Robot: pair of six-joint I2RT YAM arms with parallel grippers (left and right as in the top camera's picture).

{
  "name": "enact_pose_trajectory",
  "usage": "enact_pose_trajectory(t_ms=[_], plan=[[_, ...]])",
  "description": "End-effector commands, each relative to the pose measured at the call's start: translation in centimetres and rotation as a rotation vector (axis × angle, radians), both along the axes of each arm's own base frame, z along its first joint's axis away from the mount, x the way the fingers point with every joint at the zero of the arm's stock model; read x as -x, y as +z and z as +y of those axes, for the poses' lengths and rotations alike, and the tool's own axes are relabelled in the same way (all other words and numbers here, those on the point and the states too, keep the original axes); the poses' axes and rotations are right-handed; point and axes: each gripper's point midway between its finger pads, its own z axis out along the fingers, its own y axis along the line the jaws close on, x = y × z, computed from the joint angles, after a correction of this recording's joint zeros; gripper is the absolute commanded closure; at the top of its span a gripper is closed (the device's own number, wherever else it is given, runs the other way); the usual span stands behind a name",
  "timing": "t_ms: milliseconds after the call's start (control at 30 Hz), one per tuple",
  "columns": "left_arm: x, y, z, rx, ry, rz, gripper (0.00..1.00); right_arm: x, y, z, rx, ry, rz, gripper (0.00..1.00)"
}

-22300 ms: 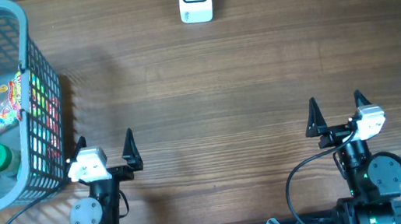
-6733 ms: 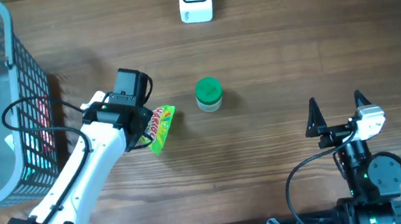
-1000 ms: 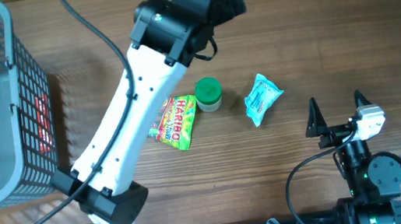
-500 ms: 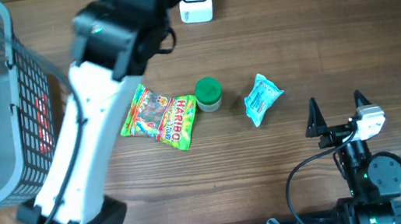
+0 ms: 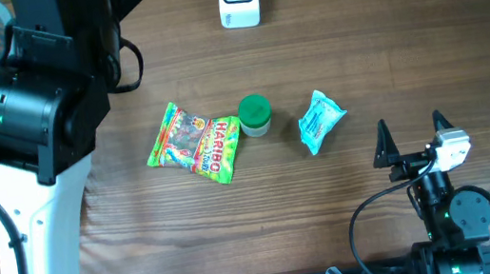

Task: Scan the item barcode
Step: 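Hold the teal packet under the scanner, then place it right of the jar, then reach the left gripper into the basket and grasp the Kleenex tissue pack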

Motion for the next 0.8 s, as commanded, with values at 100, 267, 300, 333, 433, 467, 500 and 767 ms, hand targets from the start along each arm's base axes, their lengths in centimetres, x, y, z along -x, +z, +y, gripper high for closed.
enact_pose_trajectory(t_ms=[100, 267, 300, 333, 433, 467, 500, 767], plan=[[0.42, 0.57, 0.87, -0.024, 0.024, -0.014, 0.0, 0.05, 0.18, 0.38, 0.01, 0.02, -0.009, 0.0], [0.61, 0.67, 1.24, -0.032, 0.04, -0.016, 0.0, 0.05, 0.18, 0.38, 0.01, 0.02, -0.009, 0.0], [0.6, 0.68, 1.24, -0.031, 0.04, -0.017, 0.0, 0.05, 0.18, 0.38, 0.011, 0.02, -0.009, 0.0], [0.61, 0.7, 1.24, -0.031, 0.041, -0.017, 0.0, 0.05, 0.18, 0.38, 0.01, 0.02, -0.009, 0.0], [0.74, 0.81, 1.3, -0.031, 0.041, -0.019, 0.0, 0.05, 0.18, 0.38, 0.01, 0.02, -0.009, 0.0], [0.75, 0.82, 1.31, -0.03, 0.041, -0.02, 0.0, 0.05, 0.18, 0.38, 0.01, 0.02, -0.009, 0.0], [0.76, 0.83, 1.31, -0.03, 0.041, -0.02, 0.0, 0.05, 0.18, 0.38, 0.011, 0.02, -0.009, 0.0], [0.71, 0.99, 1.36, -0.029, 0.045, -0.027, 0.0, 0.05, 0.18, 0.38, 0.01, 0.02, -0.009, 0.0]])
